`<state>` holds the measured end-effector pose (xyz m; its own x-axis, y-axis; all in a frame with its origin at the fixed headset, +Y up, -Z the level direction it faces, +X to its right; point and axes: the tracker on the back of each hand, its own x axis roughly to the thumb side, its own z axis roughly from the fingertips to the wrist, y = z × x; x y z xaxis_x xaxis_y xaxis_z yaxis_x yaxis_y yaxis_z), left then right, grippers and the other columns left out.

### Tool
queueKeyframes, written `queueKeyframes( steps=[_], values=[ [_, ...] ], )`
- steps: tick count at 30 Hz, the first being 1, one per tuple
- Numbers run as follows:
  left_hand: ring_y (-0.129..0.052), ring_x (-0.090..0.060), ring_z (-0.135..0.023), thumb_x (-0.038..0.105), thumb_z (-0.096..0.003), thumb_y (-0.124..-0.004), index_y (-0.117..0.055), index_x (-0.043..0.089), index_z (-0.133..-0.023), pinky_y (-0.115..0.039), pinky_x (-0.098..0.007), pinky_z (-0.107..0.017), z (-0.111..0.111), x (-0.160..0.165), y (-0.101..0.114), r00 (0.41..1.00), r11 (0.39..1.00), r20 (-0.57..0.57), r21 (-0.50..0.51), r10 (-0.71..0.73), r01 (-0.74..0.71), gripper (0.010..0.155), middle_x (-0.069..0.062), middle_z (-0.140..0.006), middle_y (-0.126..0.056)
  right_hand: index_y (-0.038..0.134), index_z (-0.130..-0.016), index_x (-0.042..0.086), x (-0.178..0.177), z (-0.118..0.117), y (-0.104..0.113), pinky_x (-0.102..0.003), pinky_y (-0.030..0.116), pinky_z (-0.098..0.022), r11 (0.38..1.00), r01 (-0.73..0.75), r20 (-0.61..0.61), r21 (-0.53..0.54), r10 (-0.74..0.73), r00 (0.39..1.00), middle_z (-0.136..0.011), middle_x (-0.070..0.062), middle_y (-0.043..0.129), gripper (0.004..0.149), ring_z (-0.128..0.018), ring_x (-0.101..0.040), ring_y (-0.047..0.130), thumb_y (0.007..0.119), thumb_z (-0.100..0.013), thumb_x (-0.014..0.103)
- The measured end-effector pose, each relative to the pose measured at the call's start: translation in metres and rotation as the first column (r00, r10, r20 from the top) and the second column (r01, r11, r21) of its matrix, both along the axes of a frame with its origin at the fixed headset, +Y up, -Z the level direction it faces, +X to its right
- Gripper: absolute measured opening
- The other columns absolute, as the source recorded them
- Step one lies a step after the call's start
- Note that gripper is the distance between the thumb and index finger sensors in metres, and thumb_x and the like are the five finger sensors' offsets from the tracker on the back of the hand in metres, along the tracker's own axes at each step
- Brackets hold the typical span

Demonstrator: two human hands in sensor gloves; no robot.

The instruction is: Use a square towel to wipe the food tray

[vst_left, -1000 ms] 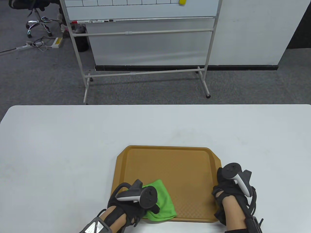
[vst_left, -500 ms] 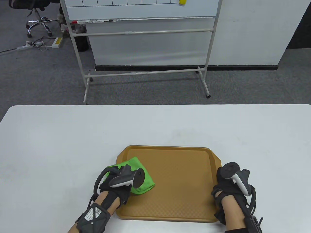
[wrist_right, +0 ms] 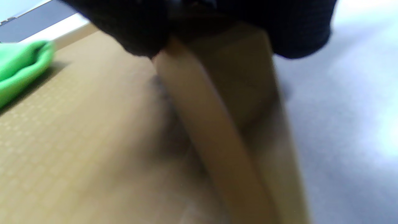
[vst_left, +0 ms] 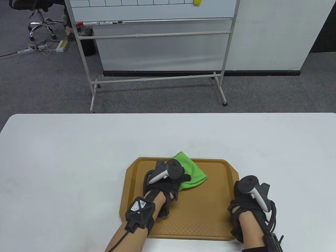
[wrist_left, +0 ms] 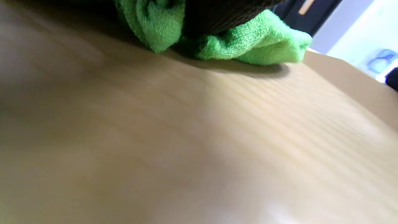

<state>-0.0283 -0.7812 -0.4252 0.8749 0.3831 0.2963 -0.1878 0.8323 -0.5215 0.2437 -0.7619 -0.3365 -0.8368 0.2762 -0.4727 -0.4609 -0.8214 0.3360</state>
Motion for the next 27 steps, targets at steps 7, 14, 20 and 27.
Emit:
queueKeyframes(
  steps=[7,14,20,27],
  values=[
    [-0.027,-0.030,-0.114,0.023,-0.0533,-0.069,-0.056,0.052,-0.103,-0.030,-0.057,-0.077,0.031,0.046,0.002,0.976,1.000,0.216,0.011,-0.002,-0.001,0.059,0.020,-0.120,-0.035,0.024,-0.103,0.034,0.000,0.000,0.000,-0.045,0.077,-0.043,1.000,0.001,-0.004,-0.002,-0.001,1.000,-0.108,-0.007,0.056,0.076,-0.066,-0.036,0.086,0.075,-0.048,0.034],
    [-0.032,-0.029,-0.113,0.022,-0.0529,-0.071,-0.061,0.051,-0.101,-0.034,-0.056,-0.077,0.063,0.039,0.005,0.936,1.000,0.353,0.020,-0.004,-0.003,0.057,0.019,-0.119,-0.039,0.023,-0.103,0.034,0.000,0.000,0.000,-0.045,0.077,-0.043,1.000,-0.007,-0.004,-0.003,0.007,1.000,-0.108,-0.007,0.055,0.076,-0.066,-0.036,0.086,0.075,-0.048,0.034],
    [-0.035,-0.028,-0.113,0.022,-0.0528,-0.072,-0.063,0.051,-0.100,-0.038,-0.056,-0.077,0.086,0.011,0.009,0.921,0.999,0.388,0.026,-0.045,0.038,0.056,0.018,-0.120,-0.039,0.023,-0.103,0.034,0.001,-0.001,-0.001,-0.045,0.077,-0.043,1.000,0.003,-0.007,-0.003,-0.003,1.000,-0.108,-0.006,0.056,0.076,-0.066,-0.035,0.086,0.075,-0.048,0.034],
    [-0.041,-0.027,-0.112,0.022,-0.0526,-0.073,-0.065,0.051,-0.098,-0.044,-0.056,-0.076,0.104,-0.032,0.015,0.921,0.996,0.378,0.042,-0.092,0.083,0.054,0.018,-0.120,-0.041,0.023,-0.103,0.034,0.001,-0.001,-0.001,-0.045,0.077,-0.043,1.000,0.000,-0.006,-0.004,0.000,1.000,-0.108,-0.007,0.056,0.076,-0.066,-0.035,0.086,0.075,-0.048,0.035]
  ],
)
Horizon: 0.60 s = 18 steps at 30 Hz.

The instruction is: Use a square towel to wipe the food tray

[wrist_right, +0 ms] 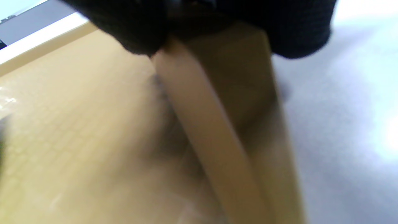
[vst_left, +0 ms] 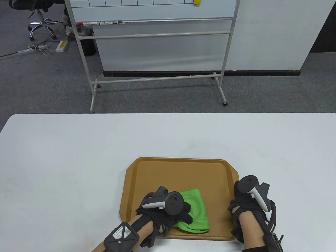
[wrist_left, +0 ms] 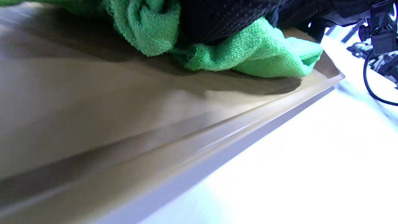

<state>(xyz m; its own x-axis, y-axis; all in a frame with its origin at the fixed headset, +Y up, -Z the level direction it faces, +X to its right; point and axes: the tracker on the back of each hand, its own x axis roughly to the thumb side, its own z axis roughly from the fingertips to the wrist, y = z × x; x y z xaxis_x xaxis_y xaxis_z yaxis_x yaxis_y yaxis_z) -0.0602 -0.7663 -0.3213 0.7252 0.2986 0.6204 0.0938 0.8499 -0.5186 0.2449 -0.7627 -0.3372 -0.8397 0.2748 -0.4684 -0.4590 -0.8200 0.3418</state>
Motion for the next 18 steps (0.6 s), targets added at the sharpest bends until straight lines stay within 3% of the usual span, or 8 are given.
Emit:
queueKeyframes(
  steps=[5,8,13,18],
  values=[
    [-0.052,-0.029,-0.110,0.024,-0.0525,-0.074,-0.063,0.052,-0.099,-0.049,-0.056,-0.075,0.007,-0.026,0.006,0.995,0.991,-0.055,0.105,-0.081,0.087,0.055,0.015,-0.121,-0.045,0.023,-0.103,0.034,0.000,0.000,0.000,-0.045,0.077,-0.043,1.000,0.001,0.000,0.001,-0.001,1.000,-0.108,-0.007,0.056,0.076,-0.066,-0.035,0.086,0.075,-0.048,0.035],
    [-0.055,-0.030,-0.109,0.025,-0.0526,-0.075,-0.063,0.051,-0.099,-0.050,-0.057,-0.075,0.004,-0.038,0.007,0.988,0.987,-0.122,0.118,-0.094,0.109,0.055,0.014,-0.121,-0.046,0.023,-0.103,0.035,0.001,0.000,-0.001,-0.045,0.077,-0.043,1.000,0.003,0.001,0.002,-0.003,1.000,-0.108,-0.006,0.056,0.076,-0.066,-0.035,0.086,0.075,-0.048,0.035],
    [-0.052,-0.034,-0.110,0.029,-0.0536,-0.074,-0.054,0.052,-0.103,-0.048,-0.058,-0.075,-0.015,-0.057,0.005,0.949,0.977,-0.278,0.106,-0.149,0.185,0.058,0.011,-0.122,-0.039,0.023,-0.103,0.035,0.001,0.000,-0.001,-0.045,0.077,-0.043,1.000,0.002,0.001,0.002,-0.002,1.000,-0.108,-0.007,0.056,0.076,-0.066,-0.035,0.086,0.075,-0.048,0.035],
    [-0.044,-0.037,-0.112,0.036,-0.0547,-0.073,-0.048,0.051,-0.106,-0.043,-0.058,-0.077,-0.044,-0.059,0.003,0.906,0.987,-0.397,0.004,-0.148,0.163,0.059,0.011,-0.123,-0.032,0.024,-0.103,0.035,0.002,0.000,-0.001,-0.045,0.077,-0.043,1.000,0.012,0.002,0.002,-0.012,1.000,-0.108,-0.006,0.056,0.076,-0.066,-0.035,0.086,0.075,-0.048,0.035]
  ],
)
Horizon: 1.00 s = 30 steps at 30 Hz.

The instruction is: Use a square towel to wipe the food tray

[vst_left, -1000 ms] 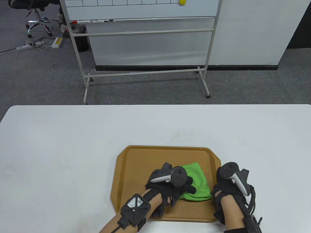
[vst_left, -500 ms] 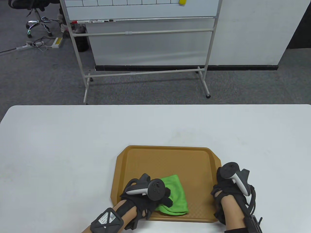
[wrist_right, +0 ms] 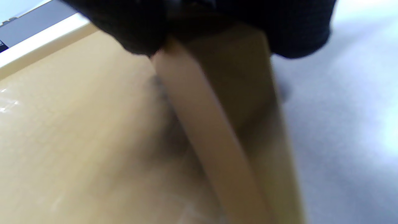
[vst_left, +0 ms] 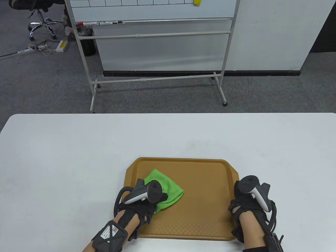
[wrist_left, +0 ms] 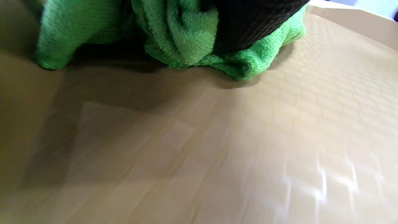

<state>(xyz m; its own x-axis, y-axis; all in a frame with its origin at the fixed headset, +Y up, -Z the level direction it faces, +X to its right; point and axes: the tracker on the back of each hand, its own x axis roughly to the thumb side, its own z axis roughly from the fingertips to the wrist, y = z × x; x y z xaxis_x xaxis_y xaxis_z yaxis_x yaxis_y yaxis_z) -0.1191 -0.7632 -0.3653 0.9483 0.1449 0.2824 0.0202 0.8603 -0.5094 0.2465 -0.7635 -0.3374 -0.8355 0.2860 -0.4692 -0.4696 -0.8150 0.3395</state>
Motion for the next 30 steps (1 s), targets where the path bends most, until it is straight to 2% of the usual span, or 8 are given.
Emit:
queueKeyframes(
  steps=[3,7,9,12,17,20,30],
  values=[
    [-0.037,-0.037,-0.112,0.036,-0.0548,-0.073,-0.049,0.051,-0.105,-0.038,-0.057,-0.077,-0.016,0.005,-0.004,0.999,0.999,-0.019,-0.014,0.048,-0.049,0.058,0.011,-0.123,-0.030,0.023,-0.103,0.034,-0.001,0.000,0.000,-0.045,0.077,-0.043,1.000,-0.013,-0.003,-0.001,0.013,1.000,-0.107,-0.006,0.056,0.076,-0.066,-0.035,0.086,0.075,-0.048,0.035],
    [-0.025,-0.032,-0.112,0.034,-0.0547,-0.074,-0.055,0.050,-0.105,-0.029,-0.056,-0.077,-0.036,0.017,-0.015,0.953,0.959,-0.138,-0.053,0.269,-0.279,0.056,0.014,-0.122,-0.029,0.024,-0.103,0.034,0.001,0.000,0.000,-0.045,0.077,-0.043,1.000,0.005,-0.001,-0.001,-0.005,1.000,-0.108,-0.007,0.056,0.075,-0.066,-0.036,0.086,0.075,-0.048,0.034],
    [-0.021,-0.031,-0.112,0.033,-0.0549,-0.074,-0.055,0.049,-0.105,-0.024,-0.055,-0.076,-0.040,0.028,-0.017,0.950,0.954,-0.129,-0.056,0.285,-0.294,0.055,0.015,-0.121,-0.028,0.024,-0.103,0.034,0.000,0.000,0.000,-0.045,0.077,-0.043,1.000,0.007,0.002,-0.002,-0.007,1.000,-0.108,-0.006,0.056,0.075,-0.066,-0.036,0.086,0.075,-0.048,0.034],
    [-0.021,-0.031,-0.112,0.035,-0.0548,-0.073,-0.054,0.051,-0.104,-0.025,-0.055,-0.076,-0.041,0.052,-0.018,0.964,0.963,-0.057,-0.047,0.261,-0.264,0.056,0.015,-0.121,-0.027,0.024,-0.103,0.034,0.000,0.000,0.000,-0.045,0.077,-0.043,1.000,0.003,0.002,-0.001,-0.003,1.000,-0.107,-0.008,0.055,0.075,-0.066,-0.036,0.086,0.075,-0.048,0.034],
    [-0.019,-0.030,-0.112,0.034,-0.0550,-0.073,-0.054,0.051,-0.104,-0.022,-0.055,-0.076,-0.035,0.091,-0.019,0.956,0.953,0.035,-0.095,0.292,-0.288,0.055,0.016,-0.121,-0.027,0.024,-0.103,0.034,0.002,0.000,0.000,-0.045,0.077,-0.043,1.000,0.018,0.002,-0.002,-0.018,1.000,-0.108,-0.008,0.055,0.074,-0.066,-0.036,0.086,0.074,-0.049,0.034],
    [-0.019,-0.029,-0.112,0.034,-0.0551,-0.073,-0.054,0.050,-0.104,-0.022,-0.054,-0.076,-0.026,0.104,-0.020,0.949,0.952,0.110,-0.109,0.296,-0.284,0.055,0.017,-0.121,-0.027,0.024,-0.104,0.034,0.002,0.000,0.000,-0.045,0.077,-0.043,1.000,0.016,0.000,-0.002,-0.016,1.000,-0.108,-0.007,0.055,0.075,-0.066,-0.036,0.086,0.074,-0.049,0.034],
    [-0.021,-0.029,-0.112,0.034,-0.0545,-0.074,-0.055,0.050,-0.105,-0.024,-0.054,-0.076,0.009,0.090,-0.016,0.923,0.957,0.266,-0.163,0.277,-0.240,0.056,0.015,-0.121,-0.027,0.023,-0.103,0.034,0.001,-0.001,0.001,-0.045,0.077,-0.043,1.000,0.005,-0.005,-0.003,-0.005,1.000,-0.107,-0.008,0.056,0.075,-0.065,-0.036,0.086,0.074,-0.049,0.034]
  ],
)
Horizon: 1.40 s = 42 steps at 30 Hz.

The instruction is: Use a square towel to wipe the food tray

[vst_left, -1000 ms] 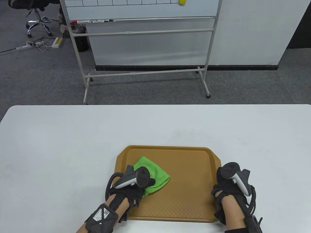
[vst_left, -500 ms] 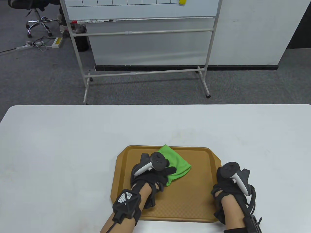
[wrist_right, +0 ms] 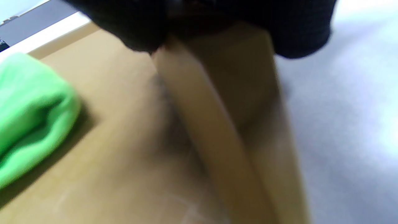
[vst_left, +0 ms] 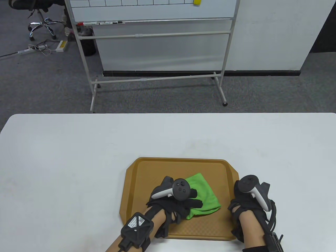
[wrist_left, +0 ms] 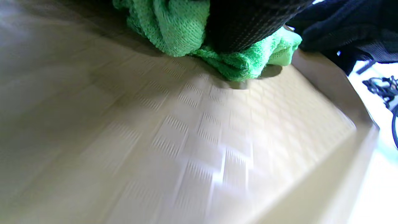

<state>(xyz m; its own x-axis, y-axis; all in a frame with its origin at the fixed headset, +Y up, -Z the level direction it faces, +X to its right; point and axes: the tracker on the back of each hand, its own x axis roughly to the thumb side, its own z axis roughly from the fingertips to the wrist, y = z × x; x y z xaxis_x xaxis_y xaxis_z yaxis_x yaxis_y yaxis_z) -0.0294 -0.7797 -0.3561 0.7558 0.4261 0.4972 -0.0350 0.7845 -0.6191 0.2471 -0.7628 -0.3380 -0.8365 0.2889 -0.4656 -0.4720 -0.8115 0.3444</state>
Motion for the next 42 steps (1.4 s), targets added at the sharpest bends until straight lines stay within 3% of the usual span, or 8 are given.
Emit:
queueKeyframes(
  steps=[15,23,25,28,31,35,38,42],
  values=[
    [-0.027,-0.026,-0.112,0.024,-0.0531,-0.075,-0.060,0.051,-0.102,-0.031,-0.051,-0.077,0.029,-0.057,0.006,0.999,0.999,-0.012,-0.006,-0.041,0.041,0.058,0.016,-0.122,-0.030,0.023,-0.104,0.035,0.000,0.000,-0.001,-0.045,0.077,-0.043,1.000,0.012,0.004,0.008,-0.012,1.000,-0.107,-0.007,0.055,0.075,-0.065,-0.035,0.085,0.074,-0.049,0.035],
    [-0.066,-0.033,-0.100,0.017,-0.0494,-0.080,-0.072,0.048,-0.097,-0.060,-0.052,-0.069,0.033,-0.084,0.027,0.983,0.960,-0.114,0.225,-0.144,0.167,0.057,0.007,-0.118,-0.056,0.023,-0.104,0.035,0.001,0.000,-0.001,-0.045,0.077,-0.043,1.000,0.017,0.002,0.008,-0.017,1.000,-0.107,-0.007,0.055,0.075,-0.065,-0.035,0.085,0.074,-0.049,0.035],
    [-0.072,-0.034,-0.098,0.017,-0.0487,-0.080,-0.075,0.046,-0.096,-0.064,-0.052,-0.067,0.029,-0.098,0.037,0.977,0.957,-0.165,0.233,-0.137,0.173,0.056,0.005,-0.116,-0.061,0.023,-0.104,0.035,0.001,0.000,-0.001,-0.045,0.077,-0.043,1.000,0.018,0.001,0.007,-0.018,1.000,-0.107,-0.007,0.055,0.075,-0.065,-0.035,0.085,0.074,-0.049,0.035],
    [-0.073,-0.037,-0.097,0.016,-0.0492,-0.080,-0.073,0.041,-0.099,-0.064,-0.053,-0.066,0.022,-0.129,0.066,0.946,0.973,-0.321,0.229,0.042,0.035,0.056,0.001,-0.117,-0.061,0.023,-0.104,0.035,0.001,0.000,-0.001,-0.045,0.077,-0.043,1.000,0.020,-0.001,0.005,-0.020,1.000,-0.107,-0.008,0.055,0.075,-0.065,-0.035,0.085,0.074,-0.049,0.035],
    [-0.071,-0.038,-0.097,0.017,-0.0500,-0.078,-0.071,0.040,-0.101,-0.062,-0.054,-0.067,0.020,-0.169,0.103,0.879,0.947,-0.444,0.319,0.174,-0.026,0.056,-0.001,-0.118,-0.058,0.023,-0.104,0.035,0.002,0.000,-0.001,-0.045,0.077,-0.043,1.000,0.021,-0.008,0.003,-0.021,1.000,-0.107,-0.008,0.055,0.075,-0.065,-0.035,0.086,0.074,-0.049,0.035],
    [-0.069,-0.038,-0.098,0.018,-0.0509,-0.077,-0.069,0.039,-0.102,-0.061,-0.055,-0.067,0.026,-0.222,0.131,0.787,0.881,-0.591,0.453,0.180,0.139,0.056,-0.001,-0.119,-0.055,0.023,-0.104,0.035,0.002,-0.001,-0.001,-0.045,0.077,-0.043,0.999,0.032,-0.011,-0.001,-0.032,0.999,-0.107,-0.008,0.055,0.075,-0.065,-0.035,0.086,0.074,-0.049,0.035],
    [-0.067,-0.038,-0.100,0.020,-0.0515,-0.075,-0.067,0.039,-0.104,-0.059,-0.055,-0.068,0.029,-0.251,0.120,0.728,0.866,-0.669,0.443,0.147,0.232,0.056,-0.001,-0.120,-0.052,0.022,-0.103,0.034,0.002,-0.001,-0.001,-0.045,0.077,-0.043,1.000,0.028,-0.015,-0.005,-0.028,1.000,-0.107,-0.008,0.055,0.076,-0.065,-0.035,0.086,0.074,-0.049,0.035],
    [-0.063,-0.039,-0.101,0.020,-0.0521,-0.072,-0.064,0.038,-0.105,-0.057,-0.055,-0.069,0.014,-0.275,0.074,0.659,0.900,-0.752,0.311,0.036,0.305,0.057,-0.001,-0.121,-0.047,0.022,-0.103,0.034,0.003,-0.001,-0.001,-0.045,0.077,-0.043,1.000,0.027,-0.016,-0.004,-0.027,0.999,-0.107,-0.008,0.055,0.075,-0.065,-0.035,0.086,0.074,-0.049,0.035]
  ],
)
